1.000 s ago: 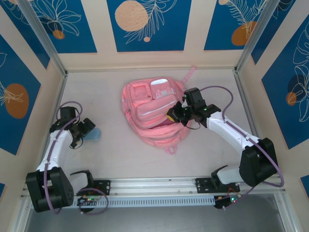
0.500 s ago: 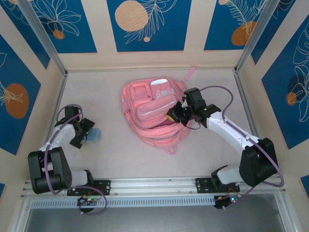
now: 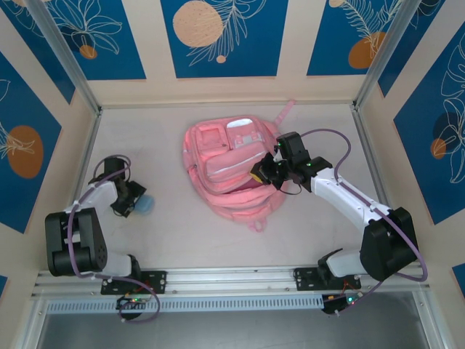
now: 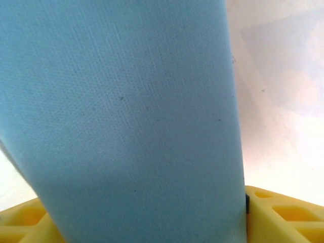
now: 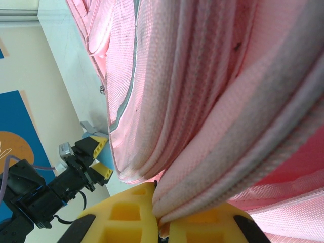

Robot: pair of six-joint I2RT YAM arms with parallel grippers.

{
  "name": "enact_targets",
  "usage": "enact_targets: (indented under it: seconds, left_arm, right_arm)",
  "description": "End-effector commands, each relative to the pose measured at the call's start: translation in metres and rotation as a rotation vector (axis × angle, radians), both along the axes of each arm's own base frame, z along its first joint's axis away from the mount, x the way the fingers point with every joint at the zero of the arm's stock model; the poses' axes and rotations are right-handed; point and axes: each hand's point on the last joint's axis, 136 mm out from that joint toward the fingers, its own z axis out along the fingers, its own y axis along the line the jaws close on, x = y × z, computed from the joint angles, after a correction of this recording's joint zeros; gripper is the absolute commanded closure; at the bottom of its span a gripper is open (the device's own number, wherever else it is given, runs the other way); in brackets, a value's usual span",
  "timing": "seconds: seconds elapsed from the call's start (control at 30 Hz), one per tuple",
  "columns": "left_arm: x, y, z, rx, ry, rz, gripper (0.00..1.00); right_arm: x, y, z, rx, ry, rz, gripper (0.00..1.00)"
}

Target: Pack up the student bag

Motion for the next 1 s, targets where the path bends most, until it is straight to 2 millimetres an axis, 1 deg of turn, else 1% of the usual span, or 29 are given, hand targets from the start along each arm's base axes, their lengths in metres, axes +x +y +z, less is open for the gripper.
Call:
enact_targets:
  seconds: [0.0,0.07,0.17,0.2,0.27,0.3,0.33,0.4,0.43,0.53,0.6,0.7,0.77,0.83,0.97]
  left_arm:
    - [0.005,-0.017,0.016,-0.018,-0.044,-0.116,0.35]
    - [0.008,-0.029,0.027,-0.031,-0.08,-0.169,0.35]
    - [0.014,-0.053,0.052,-0.075,-0.164,-0.249,0.35]
    - [0.015,-0.064,0.062,-0.096,-0.195,-0.279,0.35]
    - [0.017,-0.082,0.079,-0.138,-0.244,-0.315,0.35]
    - [0.018,-0.093,0.088,-0.164,-0.272,-0.333,0.35]
    - [0.02,-0.104,0.097,-0.193,-0.301,-0.344,0.35]
    - [0.024,-0.128,0.112,-0.263,-0.348,-0.369,0.35]
    - [0.027,-0.14,0.12,-0.297,-0.369,-0.374,0.35]
    - [0.035,-0.176,0.141,-0.374,-0.422,-0.406,0.35]
    - [0.038,-0.2,0.154,-0.412,-0.443,-0.434,0.34]
    - [0.043,-0.233,0.169,-0.475,-0.478,-0.459,0.33]
    - [0.044,-0.251,0.178,-0.497,-0.488,-0.481,0.33]
    - [0.044,-0.268,0.185,-0.508,-0.491,-0.503,0.32]
    - [0.043,-0.297,0.19,-0.589,-0.476,-0.537,0.32]
  right_arm:
    - [0.0,0.013,0.016,0.037,-0.045,0.059,1.0]
    - [-0.002,0.014,0.014,0.033,-0.043,0.063,1.0]
    - [-0.005,0.011,0.009,0.007,-0.036,0.065,1.0]
    - [-0.006,0.01,0.007,-0.003,-0.034,0.069,0.95]
    - [-0.011,0.006,0.003,-0.035,-0.027,0.074,0.68]
    - [-0.014,0.001,-0.001,-0.064,-0.019,0.068,0.56]
    - [-0.016,-0.003,-0.003,-0.086,-0.018,0.059,0.47]
    - [-0.02,-0.008,-0.004,-0.117,-0.024,0.049,0.36]
    - [-0.022,-0.01,-0.003,-0.138,-0.036,0.049,0.33]
    - [-0.027,-0.011,0.008,-0.197,-0.097,0.061,0.28]
    - [-0.031,-0.004,0.019,-0.209,-0.154,0.094,0.26]
    - [-0.037,0.014,0.036,-0.203,-0.237,0.158,0.26]
    - [-0.042,0.028,0.046,-0.188,-0.286,0.205,0.25]
    - [-0.047,0.047,0.057,-0.144,-0.344,0.265,0.25]
    - [-0.052,0.07,0.067,-0.072,-0.395,0.324,0.25]
